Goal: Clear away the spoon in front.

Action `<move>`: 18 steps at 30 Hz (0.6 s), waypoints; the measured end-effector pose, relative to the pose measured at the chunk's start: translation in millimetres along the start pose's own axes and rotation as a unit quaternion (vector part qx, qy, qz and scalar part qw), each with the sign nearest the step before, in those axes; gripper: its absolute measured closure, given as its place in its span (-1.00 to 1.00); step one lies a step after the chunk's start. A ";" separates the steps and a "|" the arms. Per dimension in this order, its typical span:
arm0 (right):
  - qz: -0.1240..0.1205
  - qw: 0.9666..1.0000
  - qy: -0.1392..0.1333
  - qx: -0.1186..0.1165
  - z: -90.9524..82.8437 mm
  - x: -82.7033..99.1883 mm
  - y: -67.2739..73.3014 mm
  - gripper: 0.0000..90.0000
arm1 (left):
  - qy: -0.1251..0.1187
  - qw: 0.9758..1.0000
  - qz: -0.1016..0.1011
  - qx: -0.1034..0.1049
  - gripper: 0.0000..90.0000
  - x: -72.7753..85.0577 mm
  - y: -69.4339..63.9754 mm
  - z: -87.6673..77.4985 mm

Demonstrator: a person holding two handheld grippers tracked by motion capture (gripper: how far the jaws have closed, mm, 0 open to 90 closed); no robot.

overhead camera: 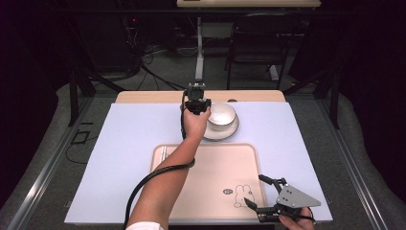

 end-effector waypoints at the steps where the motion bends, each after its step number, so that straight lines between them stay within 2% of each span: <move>1: 0.001 1.000 0.000 0.001 0.1 0.0 0.0 -0.68 | -0.001 1.000 0.000 0.002 0.90 -0.6 -0.6 -0.4; 9: 0.001 1.000 -0.001 0.000 0.0 0.0 0.3 -0.68 | -0.003 1.000 0.006 0.004 0.90 -6.3 -4.4 -4.9; 18: 0.002 1.000 -0.001 0.000 -0.3 -0.2 0.2 -0.68 | -0.009 1.000 -0.001 0.012 0.90 -13.8 -5.6 -14.4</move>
Point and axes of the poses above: each handheld gripper's, and its own axes: z roughly forward along the jaws, x roughly out of its underside, y roughly to its left, the point moved 3 cm from there along z, roughly forward along the jaws, and after that the axes turned 1 degree about y, right-handed, at the moved point
